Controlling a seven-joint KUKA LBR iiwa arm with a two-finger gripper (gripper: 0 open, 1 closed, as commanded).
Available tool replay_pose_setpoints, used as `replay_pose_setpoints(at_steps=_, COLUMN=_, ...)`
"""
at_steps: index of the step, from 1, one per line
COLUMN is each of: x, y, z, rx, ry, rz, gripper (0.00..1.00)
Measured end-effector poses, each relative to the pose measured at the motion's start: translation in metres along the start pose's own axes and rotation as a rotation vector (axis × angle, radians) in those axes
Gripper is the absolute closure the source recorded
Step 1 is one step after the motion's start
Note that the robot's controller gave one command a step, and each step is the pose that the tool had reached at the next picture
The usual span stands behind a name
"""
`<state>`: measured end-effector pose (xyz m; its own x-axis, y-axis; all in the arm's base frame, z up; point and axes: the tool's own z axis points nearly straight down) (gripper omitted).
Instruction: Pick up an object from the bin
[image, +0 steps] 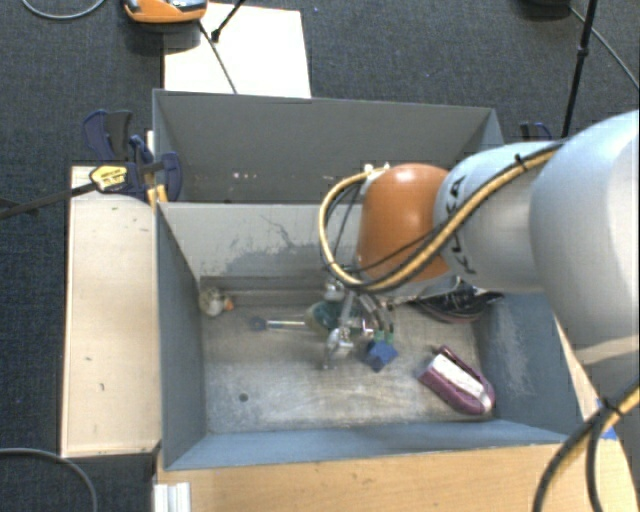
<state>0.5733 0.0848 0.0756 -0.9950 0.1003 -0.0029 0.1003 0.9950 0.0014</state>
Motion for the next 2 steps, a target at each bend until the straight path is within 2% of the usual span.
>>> replay_pose_setpoints(at_steps=1, x=-0.001, y=0.0, z=-0.001, rx=-0.001, ry=-0.003, rz=0.003, gripper=1.0)
replay_pose_setpoints(at_steps=2, x=0.011, y=-0.012, z=-0.151, rx=0.0, ry=-0.007, rz=-0.232, gripper=1.0)
